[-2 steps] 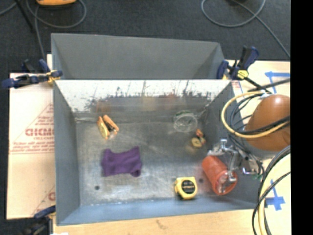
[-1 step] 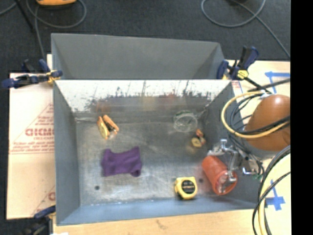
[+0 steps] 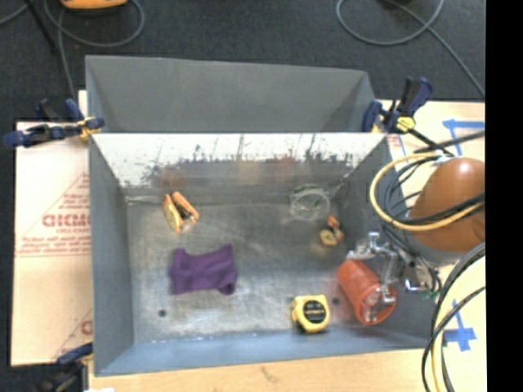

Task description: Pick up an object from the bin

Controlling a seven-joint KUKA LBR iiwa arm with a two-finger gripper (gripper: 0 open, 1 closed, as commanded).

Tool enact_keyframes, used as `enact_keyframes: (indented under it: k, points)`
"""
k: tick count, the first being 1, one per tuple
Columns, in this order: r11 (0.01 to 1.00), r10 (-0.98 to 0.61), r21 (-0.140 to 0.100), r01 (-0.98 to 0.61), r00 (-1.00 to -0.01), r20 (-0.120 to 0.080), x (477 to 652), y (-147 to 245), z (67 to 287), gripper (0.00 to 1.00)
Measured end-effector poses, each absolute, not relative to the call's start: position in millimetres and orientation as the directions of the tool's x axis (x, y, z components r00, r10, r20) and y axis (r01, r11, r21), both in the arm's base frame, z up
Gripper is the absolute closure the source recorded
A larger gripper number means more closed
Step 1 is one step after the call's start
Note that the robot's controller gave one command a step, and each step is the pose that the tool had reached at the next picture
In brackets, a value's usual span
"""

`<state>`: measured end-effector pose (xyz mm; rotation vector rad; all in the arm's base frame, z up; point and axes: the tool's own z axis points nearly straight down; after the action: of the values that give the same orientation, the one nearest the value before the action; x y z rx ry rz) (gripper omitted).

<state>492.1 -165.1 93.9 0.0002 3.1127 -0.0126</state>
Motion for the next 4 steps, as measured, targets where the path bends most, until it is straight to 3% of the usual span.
enact_keyframes:
  k: [4]
  points:
    - [1.0, -0.003, -0.009, -0.003, -1.0, -0.029, 492.2, -165.2, 93.8, 1.0]
